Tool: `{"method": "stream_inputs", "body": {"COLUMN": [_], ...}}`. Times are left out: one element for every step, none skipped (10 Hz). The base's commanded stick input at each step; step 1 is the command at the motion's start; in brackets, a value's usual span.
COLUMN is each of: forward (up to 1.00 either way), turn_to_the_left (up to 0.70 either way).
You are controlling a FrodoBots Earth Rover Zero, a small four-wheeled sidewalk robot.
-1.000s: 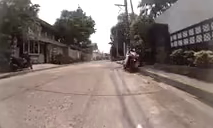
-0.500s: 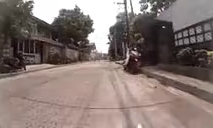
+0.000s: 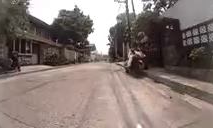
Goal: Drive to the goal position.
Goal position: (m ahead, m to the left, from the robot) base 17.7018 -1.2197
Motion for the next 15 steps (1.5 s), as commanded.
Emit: {"method": "stream_inputs", "body": {"forward": [1.0, 1.0, 1.0, 1.0, 1.0, 1.0, 1.0, 1.0, 1.0, 1.0, 1.0, 1.0, 1.0, 1.0, 1.0], "turn_to_the_left": [0.0, 0.0, 0.0, 0.0, 0.0, 0.0, 0.0, 0.0, 0.0, 0.0, 0.0, 0.0, 0.0, 0.0, 0.0]}}
